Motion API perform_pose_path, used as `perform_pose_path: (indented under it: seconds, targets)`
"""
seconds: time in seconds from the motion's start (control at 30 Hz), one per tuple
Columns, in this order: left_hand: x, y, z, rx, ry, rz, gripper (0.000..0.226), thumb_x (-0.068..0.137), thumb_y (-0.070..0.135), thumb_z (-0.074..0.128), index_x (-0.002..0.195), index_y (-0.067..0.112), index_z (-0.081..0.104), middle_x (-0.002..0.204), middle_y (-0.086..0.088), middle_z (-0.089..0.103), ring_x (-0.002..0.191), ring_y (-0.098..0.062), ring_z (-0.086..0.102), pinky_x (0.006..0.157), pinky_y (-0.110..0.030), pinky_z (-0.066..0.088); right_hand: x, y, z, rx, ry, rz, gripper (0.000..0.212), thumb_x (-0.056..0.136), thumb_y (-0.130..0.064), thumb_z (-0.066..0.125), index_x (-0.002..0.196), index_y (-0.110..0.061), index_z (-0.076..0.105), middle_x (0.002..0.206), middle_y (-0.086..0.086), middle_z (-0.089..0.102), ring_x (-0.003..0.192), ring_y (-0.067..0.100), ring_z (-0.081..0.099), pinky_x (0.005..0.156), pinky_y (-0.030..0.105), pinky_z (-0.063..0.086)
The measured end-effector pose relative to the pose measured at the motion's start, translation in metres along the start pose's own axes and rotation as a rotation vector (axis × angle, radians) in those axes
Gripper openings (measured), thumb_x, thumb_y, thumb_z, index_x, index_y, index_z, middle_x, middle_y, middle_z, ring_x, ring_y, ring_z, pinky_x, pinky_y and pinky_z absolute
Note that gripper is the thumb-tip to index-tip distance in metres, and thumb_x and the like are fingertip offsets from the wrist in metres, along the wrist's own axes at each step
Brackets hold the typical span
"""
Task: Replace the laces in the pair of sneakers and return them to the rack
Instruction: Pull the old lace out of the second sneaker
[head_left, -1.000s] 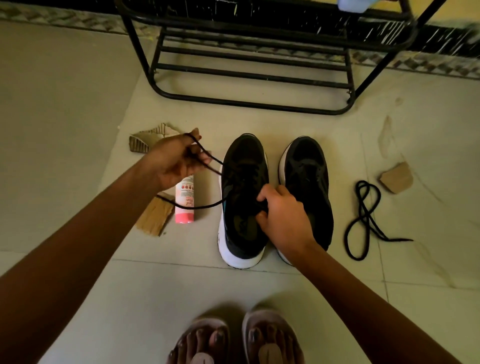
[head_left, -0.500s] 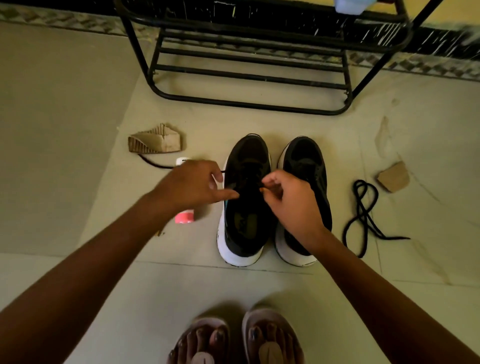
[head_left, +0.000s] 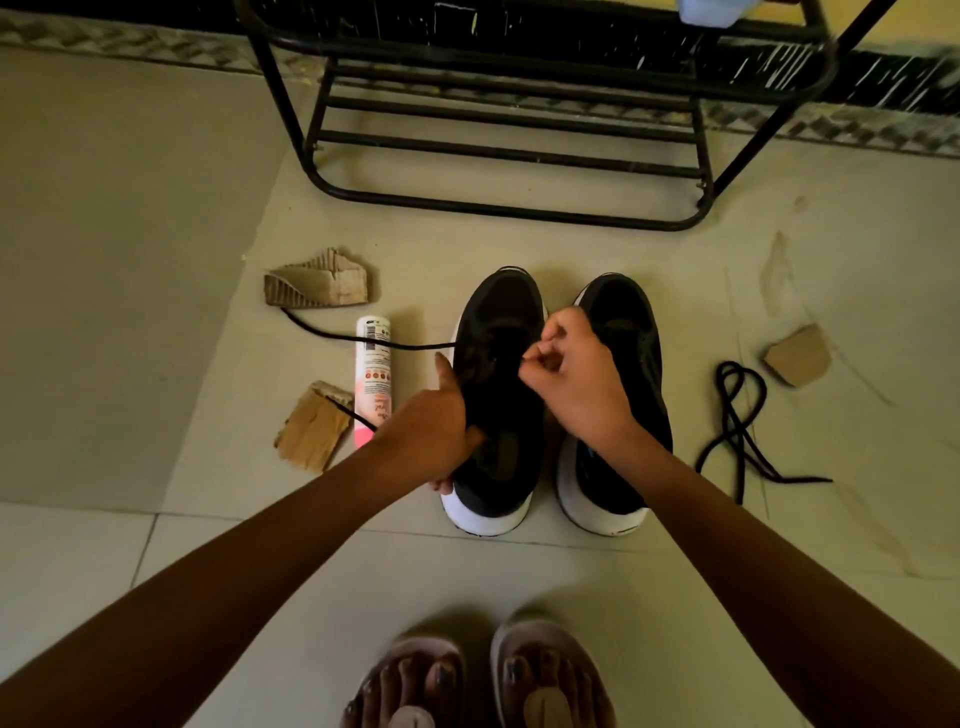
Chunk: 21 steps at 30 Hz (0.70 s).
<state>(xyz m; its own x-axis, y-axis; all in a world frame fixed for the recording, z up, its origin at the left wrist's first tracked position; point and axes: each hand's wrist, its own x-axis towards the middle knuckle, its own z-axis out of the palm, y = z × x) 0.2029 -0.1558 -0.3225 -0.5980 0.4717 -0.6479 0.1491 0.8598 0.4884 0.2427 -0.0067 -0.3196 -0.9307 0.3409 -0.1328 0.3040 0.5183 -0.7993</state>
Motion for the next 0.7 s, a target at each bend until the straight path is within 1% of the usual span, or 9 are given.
perform_pose_path:
  seconds: [0.1,0.17,0.23,0.3,0.4,0.47,0.53,0.6,0.7]
  targets:
    - [0.003,0.004,0.001,-0.018,-0.010,-0.053,0.086,0.096,0.018,0.045,0.143,0.011,-0.027,0.072,-0.013,0.061,0.045,-0.019,0.059,0.056,-0.031,0.058,0.007,0.000,-0.004,0.263,-0.042,0.141,0.032,0.087,0.001,0.054,0.080,-0.024,0.037,0.077,0.008,0.060,0.080,0.020,0.066,0.078,0.031,0.055]
    - [0.004,0.007,0.001,-0.030,-0.018,-0.085,0.087,0.096,0.016,0.045,0.142,0.012,-0.029,0.078,-0.016,0.061,0.045,-0.019,0.058,0.058,-0.034,0.058,0.009,-0.002,-0.007,0.392,-0.098,0.205,0.029,0.089,0.005,0.049,0.082,-0.020,0.038,0.074,0.004,0.057,0.073,0.018,0.066,0.067,0.025,0.056]
    - [0.004,0.007,0.001,-0.036,-0.021,-0.110,0.087,0.096,0.014,0.046,0.142,0.012,-0.029,0.082,-0.019,0.062,0.046,-0.020,0.060,0.059,-0.034,0.058,0.012,-0.003,-0.011,0.449,-0.153,0.246,0.026,0.090,0.006,0.048,0.083,-0.018,0.040,0.072,0.004,0.055,0.063,0.014,0.061,0.053,0.018,0.049]
    - [0.006,0.007,0.001,-0.040,-0.018,-0.128,0.088,0.096,0.010,0.047,0.143,0.012,-0.028,0.090,-0.022,0.064,0.054,-0.022,0.064,0.060,-0.035,0.059,0.015,-0.002,-0.019,0.456,-0.212,0.269,0.025,0.089,0.005,0.051,0.084,-0.018,0.044,0.072,0.003,0.052,0.057,0.010,0.054,0.047,0.017,0.041]
    - [0.008,0.009,0.002,-0.070,-0.021,-0.165,0.094,0.094,0.005,0.050,0.142,0.015,-0.030,0.100,-0.025,0.064,0.063,-0.026,0.066,0.062,-0.035,0.059,0.019,-0.002,-0.034,0.106,-0.299,0.120,0.031,0.077,0.003,0.067,0.086,-0.024,0.054,0.077,-0.004,0.053,0.064,0.009,0.051,0.059,0.021,0.042]
    - [0.009,0.009,0.003,-0.071,-0.022,-0.174,0.098,0.093,0.003,0.052,0.140,0.016,-0.032,0.100,-0.025,0.064,0.067,-0.030,0.067,0.066,-0.039,0.059,0.020,-0.004,-0.040,-0.166,-0.280,0.016,0.033,0.073,0.003,0.069,0.085,-0.025,0.057,0.079,-0.007,0.053,0.066,0.004,0.050,0.063,0.021,0.041]
    - [0.010,0.007,0.004,-0.060,-0.022,-0.164,0.099,0.092,0.003,0.053,0.140,0.017,-0.033,0.090,-0.022,0.064,0.064,-0.030,0.068,0.067,-0.040,0.059,0.021,-0.004,-0.048,-0.373,-0.126,-0.059,0.032,0.073,0.002,0.067,0.087,-0.025,0.060,0.081,-0.008,0.054,0.068,0.005,0.051,0.064,0.022,0.041]
    - [0.010,0.004,0.004,-0.092,-0.021,-0.156,0.095,0.093,0.005,0.049,0.141,0.019,-0.032,0.080,-0.018,0.061,0.053,-0.025,0.064,0.059,-0.037,0.059,0.024,-0.001,-0.061,-0.521,0.062,-0.089,0.030,0.074,-0.001,0.067,0.092,-0.024,0.064,0.089,-0.005,0.056,0.076,0.011,0.054,0.067,0.024,0.042]
    - [0.009,0.004,0.004,-0.112,-0.019,-0.143,0.092,0.095,0.009,0.048,0.142,0.020,-0.030,0.083,-0.018,0.061,0.053,-0.026,0.063,0.059,-0.039,0.059,0.027,0.007,-0.079,-0.590,0.234,-0.078,0.022,0.078,-0.009,0.066,0.095,-0.023,0.065,0.096,-0.001,0.059,0.078,0.012,0.054,0.065,0.024,0.036]
